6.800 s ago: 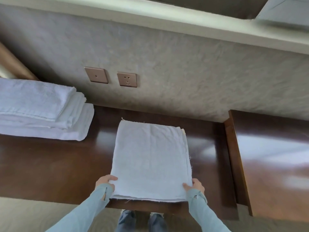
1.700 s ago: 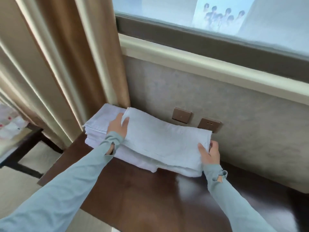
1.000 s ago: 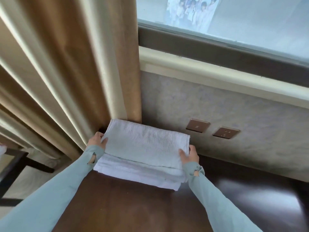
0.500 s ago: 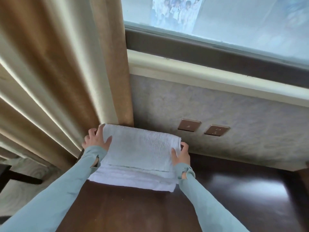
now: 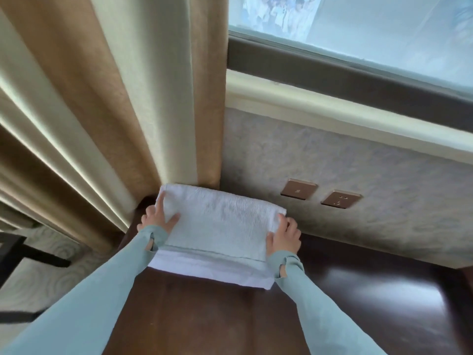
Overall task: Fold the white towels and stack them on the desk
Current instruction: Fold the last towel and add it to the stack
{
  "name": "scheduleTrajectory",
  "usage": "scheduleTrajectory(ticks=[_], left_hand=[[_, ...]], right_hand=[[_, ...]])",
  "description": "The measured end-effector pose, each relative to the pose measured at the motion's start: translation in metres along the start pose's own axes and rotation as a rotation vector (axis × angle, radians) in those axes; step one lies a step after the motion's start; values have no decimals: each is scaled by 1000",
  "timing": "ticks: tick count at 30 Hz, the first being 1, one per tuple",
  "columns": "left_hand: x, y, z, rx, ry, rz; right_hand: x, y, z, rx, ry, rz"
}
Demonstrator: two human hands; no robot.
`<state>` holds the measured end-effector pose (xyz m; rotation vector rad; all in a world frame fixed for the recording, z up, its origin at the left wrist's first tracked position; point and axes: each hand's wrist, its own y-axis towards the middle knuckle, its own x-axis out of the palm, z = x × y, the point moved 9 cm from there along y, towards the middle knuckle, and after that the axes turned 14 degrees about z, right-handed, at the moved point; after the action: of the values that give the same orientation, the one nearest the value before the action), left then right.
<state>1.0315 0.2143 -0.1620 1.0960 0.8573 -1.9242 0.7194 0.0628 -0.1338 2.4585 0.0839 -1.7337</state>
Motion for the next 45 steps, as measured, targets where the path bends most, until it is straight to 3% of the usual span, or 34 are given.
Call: scheduleTrajectory(ticks=[3,6,8,10,15,18,23,28,32,37,38,39,42,44,45], left_hand=[[-23,2,-18,-136,-317,42],[-30,-14,-64,-395,-428,93],[-20,-30,-93,-620,-642,114],[-1,-51,-109,-782,-792,52],[28,-107,-94,-978,-1076,-28],[43,-124,-84,-984,-1135,-72],[55,-128,-85,-1049,-1261,-28],[46,-113,-93,-1100,-1346,-40],[43,-100,-92,-1099,-1387,-121],[38,-85,-94,-925,-1239,-210],[38,-82,-100,-908,-1195,-207],[37,-79,-107,-914,-1161,-196],[29,-63,-127,-934,-1132,-162],[21,-45,-133,-851,-1086,-150],[16,-36,-130,-790,-1083,-148]], right_hand=[[-13,-1,-22,-317,-7,68],[15,-36,-38,-679,-120,-134],[28,-52,-28,-723,-203,-155],[35,-57,-18,-650,-199,-206],[26,-53,-40,-690,-297,-254],[15,-42,-76,-647,-341,-359],[16,-79,-181,-788,-69,-365],[61,-111,-242,-930,-226,-310],[73,-115,-260,-924,-226,-163],[67,-97,-262,-682,57,-125],[72,-106,-258,-710,43,-163],[81,-122,-251,-724,-29,-312],[80,-138,-236,-845,-175,-323],[57,-110,-212,-633,-8,-307],[39,-91,-194,-517,54,-218]])
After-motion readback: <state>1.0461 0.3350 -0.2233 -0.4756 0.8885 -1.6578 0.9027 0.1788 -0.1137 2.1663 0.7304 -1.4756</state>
